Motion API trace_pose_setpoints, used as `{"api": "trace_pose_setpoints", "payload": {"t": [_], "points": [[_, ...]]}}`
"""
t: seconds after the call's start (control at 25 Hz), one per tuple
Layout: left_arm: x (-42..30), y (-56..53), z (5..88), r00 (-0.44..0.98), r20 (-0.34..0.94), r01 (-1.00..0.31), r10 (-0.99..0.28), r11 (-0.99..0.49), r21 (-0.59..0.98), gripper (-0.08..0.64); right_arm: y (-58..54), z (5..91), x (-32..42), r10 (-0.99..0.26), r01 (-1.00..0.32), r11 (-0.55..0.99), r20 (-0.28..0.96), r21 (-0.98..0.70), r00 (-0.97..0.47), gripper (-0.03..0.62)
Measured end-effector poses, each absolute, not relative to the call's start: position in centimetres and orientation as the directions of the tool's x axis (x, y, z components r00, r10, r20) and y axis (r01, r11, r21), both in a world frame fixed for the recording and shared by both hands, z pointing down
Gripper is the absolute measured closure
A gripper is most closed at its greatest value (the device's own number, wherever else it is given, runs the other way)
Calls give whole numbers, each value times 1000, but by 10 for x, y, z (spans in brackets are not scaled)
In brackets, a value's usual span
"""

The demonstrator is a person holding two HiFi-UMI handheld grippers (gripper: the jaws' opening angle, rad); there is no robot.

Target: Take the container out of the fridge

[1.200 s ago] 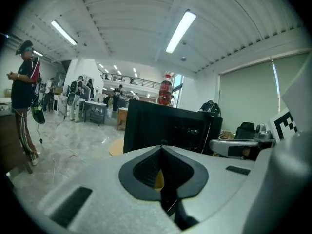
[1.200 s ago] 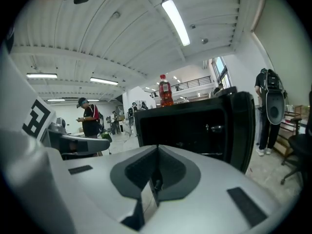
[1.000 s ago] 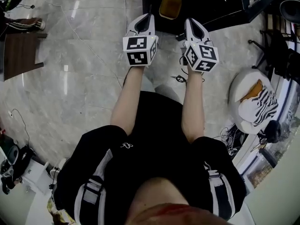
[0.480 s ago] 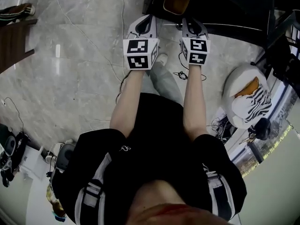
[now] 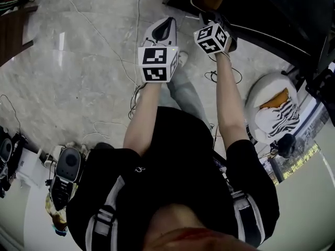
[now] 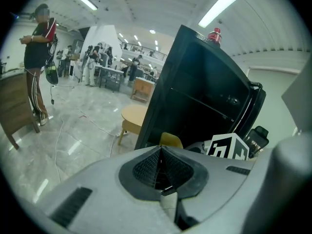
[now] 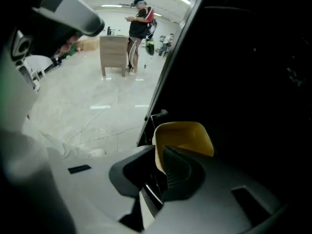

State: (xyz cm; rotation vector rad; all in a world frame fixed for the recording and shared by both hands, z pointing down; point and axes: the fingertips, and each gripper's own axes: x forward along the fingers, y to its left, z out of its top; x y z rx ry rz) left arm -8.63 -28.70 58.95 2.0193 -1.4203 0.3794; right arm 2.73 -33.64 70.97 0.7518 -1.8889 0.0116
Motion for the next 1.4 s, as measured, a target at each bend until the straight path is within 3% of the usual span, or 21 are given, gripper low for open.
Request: {"api": "trace_pose_setpoints", "payload": {"t": [0.16,0.36,0.6,0.92,1.16,1.4], "points": [[-96,-291,592,356,566,-924,-744,-191,331,552,-347,731,26,-455,-400,846,867,351,-201,577],[-105,-287,586,349,568,-927,-745,-185,327,552,-347,748,31,-427,-404,850,891,337,-155,577],[-117,-292,576,349,545,-925,-762,-189,329,552,-343,706,14,-486,-607,752,839,258,-244,578],[-72,-282,525,379,476,-920,-794,-268,287,552,-302,601,34,-660,-891,445,638,-92,-396,578],[-38,-254,476,386,405,-921,-829,-323,218,552,-254,531,68,-759,-856,291,442,-427,-478,578],[-6,-228,431,380,318,-925,-869,-344,163,552,-230,470,109,-795,-792,322,306,-518,-523,578]]}}
